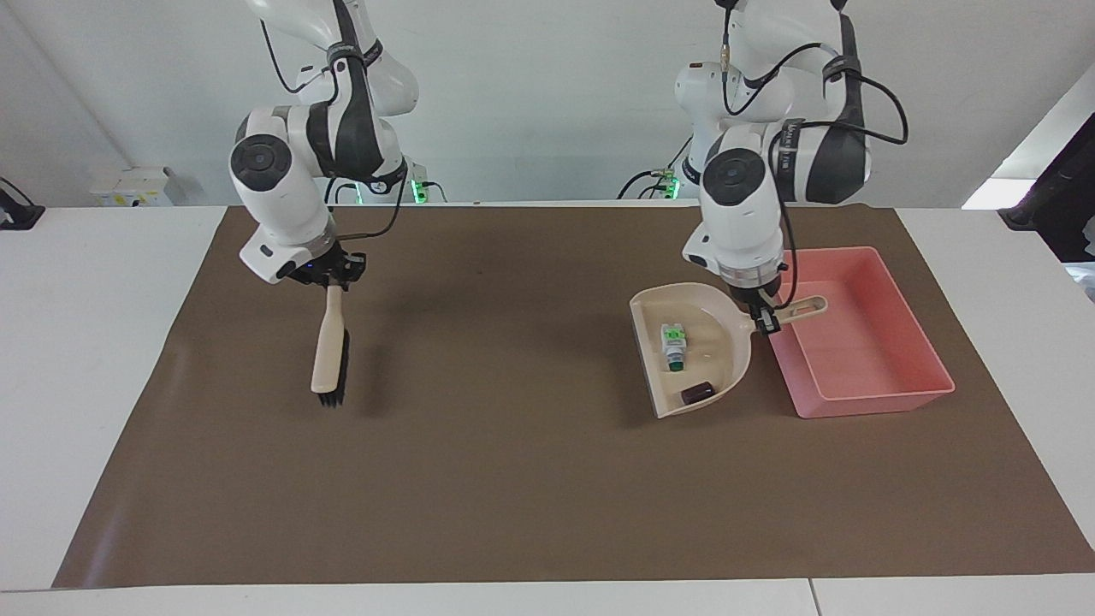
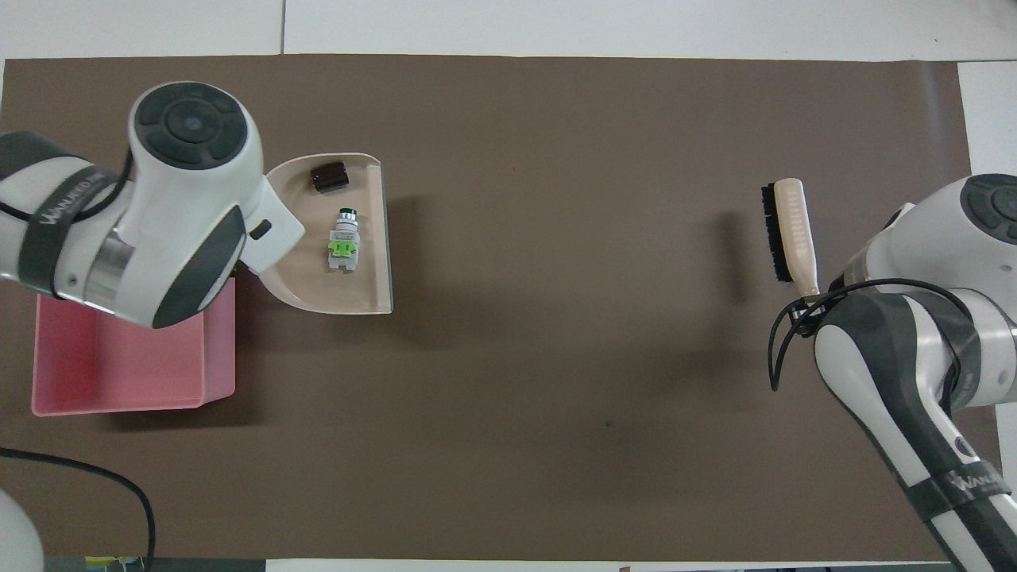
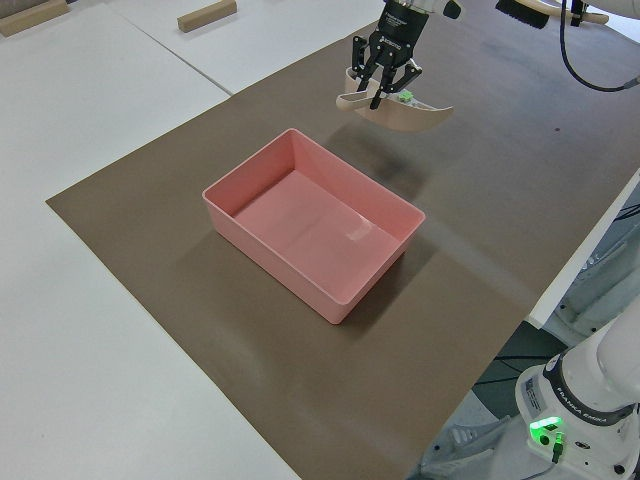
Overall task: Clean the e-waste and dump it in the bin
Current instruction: 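Carry the dustpan with the left gripper over the pink bin while the right gripper withdraws, then tilt the dustpan with the left gripper to dump components into the bin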
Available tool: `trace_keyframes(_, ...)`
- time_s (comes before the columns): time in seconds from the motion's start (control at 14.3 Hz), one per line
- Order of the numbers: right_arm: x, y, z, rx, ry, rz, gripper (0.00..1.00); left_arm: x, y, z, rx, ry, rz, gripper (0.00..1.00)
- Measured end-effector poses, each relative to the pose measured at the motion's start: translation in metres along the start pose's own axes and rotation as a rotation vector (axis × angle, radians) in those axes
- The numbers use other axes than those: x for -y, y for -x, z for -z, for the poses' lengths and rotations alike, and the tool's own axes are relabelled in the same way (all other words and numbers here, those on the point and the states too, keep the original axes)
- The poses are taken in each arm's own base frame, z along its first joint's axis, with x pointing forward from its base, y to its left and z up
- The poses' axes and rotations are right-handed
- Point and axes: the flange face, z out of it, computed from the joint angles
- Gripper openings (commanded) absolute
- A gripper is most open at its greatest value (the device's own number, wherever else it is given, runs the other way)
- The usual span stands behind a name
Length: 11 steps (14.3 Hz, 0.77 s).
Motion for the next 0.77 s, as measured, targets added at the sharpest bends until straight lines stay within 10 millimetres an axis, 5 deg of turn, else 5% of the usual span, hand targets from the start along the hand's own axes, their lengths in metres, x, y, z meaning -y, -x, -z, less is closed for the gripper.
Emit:
trace_keyframes(0.28, -0.03, -0.005, -0.025, 0.008, -0.018, -0.01, 0.0, 0.009, 0.108, -0.004, -0.093, 0.009, -0.023, 0.0)
trace_keyframes(0.77, -0.041, 0.006, -0.062, 0.034, -0.035, -0.043, 0.0, 0.01, 0.234, -0.031, -0.15, -0.045, -0.074, 0.0)
